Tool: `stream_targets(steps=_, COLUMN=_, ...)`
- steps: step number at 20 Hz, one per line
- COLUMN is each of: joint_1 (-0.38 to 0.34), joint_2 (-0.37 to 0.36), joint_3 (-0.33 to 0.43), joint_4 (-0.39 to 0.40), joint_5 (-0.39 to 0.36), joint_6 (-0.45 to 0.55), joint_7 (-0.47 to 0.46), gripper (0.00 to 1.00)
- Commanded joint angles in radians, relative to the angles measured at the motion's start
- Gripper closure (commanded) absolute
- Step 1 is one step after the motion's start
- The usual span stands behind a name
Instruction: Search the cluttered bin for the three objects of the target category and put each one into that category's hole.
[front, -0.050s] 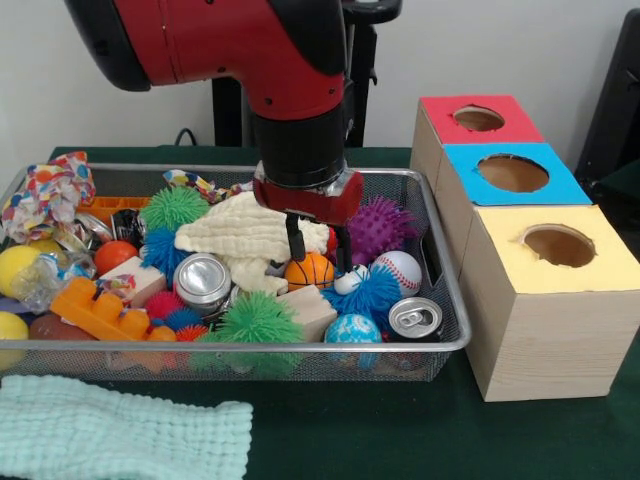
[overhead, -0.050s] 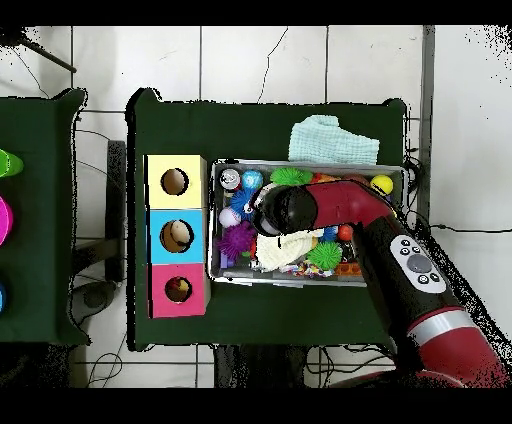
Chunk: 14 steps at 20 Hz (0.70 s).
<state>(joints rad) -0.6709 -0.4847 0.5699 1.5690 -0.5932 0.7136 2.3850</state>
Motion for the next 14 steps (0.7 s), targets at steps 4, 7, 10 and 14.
stream_targets(steps=4, joint_1=-0.013, joint_2=0.041, joint_3=0.022, joint_4=-0.056, joint_5=-0.053, joint_6=0.095, joint_7=-0.315, gripper=0.00)
stream_targets(steps=7, joint_1=-0.017, joint_2=0.009, joint_3=0.019, joint_4=0.004, joint_5=-0.080, joint_6=0.079, joint_7=-0.337, gripper=0.00)
stream_targets(steps=10, joint_1=-0.029, joint_2=-0.015, joint_3=0.031, joint_4=0.039, joint_5=-0.124, joint_6=0.060, joint_7=-0.405, gripper=0.00)
stream_targets(steps=14, joint_1=-0.055, joint_2=-0.076, joint_3=0.031, joint_4=0.111, joint_5=-0.126, joint_6=0.085, joint_7=-0.419, gripper=0.00)
